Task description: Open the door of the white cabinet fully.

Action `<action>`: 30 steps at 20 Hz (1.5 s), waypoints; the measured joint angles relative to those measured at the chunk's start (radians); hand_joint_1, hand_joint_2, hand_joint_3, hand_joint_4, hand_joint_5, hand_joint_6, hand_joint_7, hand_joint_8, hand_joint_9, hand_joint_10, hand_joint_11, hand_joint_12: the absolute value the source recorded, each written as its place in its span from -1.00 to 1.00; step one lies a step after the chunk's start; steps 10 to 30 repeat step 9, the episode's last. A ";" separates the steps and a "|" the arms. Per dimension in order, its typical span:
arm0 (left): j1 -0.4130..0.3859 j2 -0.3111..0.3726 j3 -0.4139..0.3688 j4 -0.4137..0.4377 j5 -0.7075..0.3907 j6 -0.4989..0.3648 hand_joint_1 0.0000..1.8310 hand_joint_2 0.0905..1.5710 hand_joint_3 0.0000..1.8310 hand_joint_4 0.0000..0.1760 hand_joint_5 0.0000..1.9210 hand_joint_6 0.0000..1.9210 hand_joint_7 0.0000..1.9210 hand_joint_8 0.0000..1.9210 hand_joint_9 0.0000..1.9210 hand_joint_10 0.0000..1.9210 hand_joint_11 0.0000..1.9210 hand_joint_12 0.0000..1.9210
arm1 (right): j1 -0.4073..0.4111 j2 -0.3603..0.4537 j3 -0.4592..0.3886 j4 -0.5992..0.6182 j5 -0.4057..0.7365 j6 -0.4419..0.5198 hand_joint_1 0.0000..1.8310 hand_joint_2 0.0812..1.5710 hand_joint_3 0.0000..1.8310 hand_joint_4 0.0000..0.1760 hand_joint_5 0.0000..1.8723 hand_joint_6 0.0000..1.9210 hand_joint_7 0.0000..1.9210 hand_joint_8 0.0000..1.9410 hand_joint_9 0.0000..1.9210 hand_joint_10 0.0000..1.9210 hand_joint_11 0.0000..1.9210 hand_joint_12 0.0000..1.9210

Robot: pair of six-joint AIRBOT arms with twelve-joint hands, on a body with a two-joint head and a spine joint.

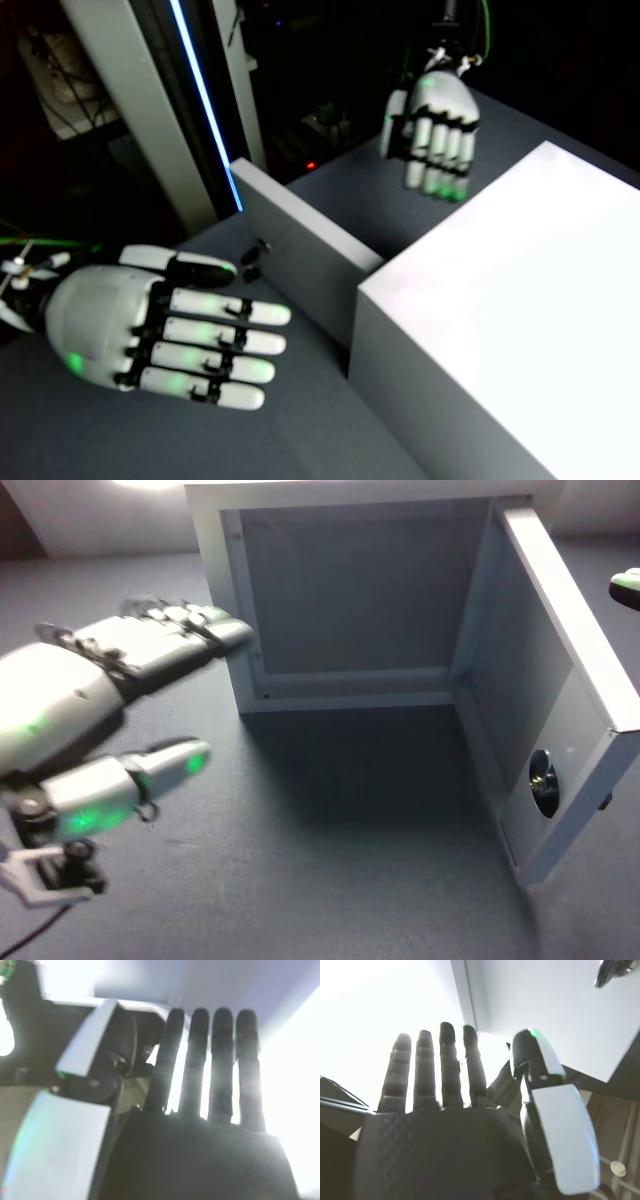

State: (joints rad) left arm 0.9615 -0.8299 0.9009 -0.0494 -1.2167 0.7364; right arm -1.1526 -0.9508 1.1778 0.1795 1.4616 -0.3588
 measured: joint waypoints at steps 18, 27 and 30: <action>0.128 0.050 -0.024 -0.246 -0.250 0.085 -0.76 0.81 -1.00 -1.00 -1.00 -1.00 -1.00 -1.00 -1.00 -1.00 -1.00 -1.00 | 0.000 0.024 -0.006 0.046 0.089 0.000 -0.25 0.74 -1.00 -1.00 -0.61 -1.00 -0.66 -1.00 -0.76 -1.00 -0.83 -0.92; 0.128 0.050 -0.024 -0.246 -0.250 0.085 -0.76 0.81 -1.00 -1.00 -1.00 -1.00 -1.00 -1.00 -1.00 -1.00 -1.00 -1.00 | 0.000 0.024 -0.006 0.046 0.089 0.000 -0.25 0.74 -1.00 -1.00 -0.61 -1.00 -0.66 -1.00 -0.76 -1.00 -0.83 -0.92; 0.128 0.050 -0.024 -0.246 -0.250 0.085 -0.76 0.81 -1.00 -1.00 -1.00 -1.00 -1.00 -1.00 -1.00 -1.00 -1.00 -1.00 | 0.000 0.024 -0.006 0.046 0.089 0.000 -0.25 0.74 -1.00 -1.00 -0.61 -1.00 -0.66 -1.00 -0.76 -1.00 -0.83 -0.92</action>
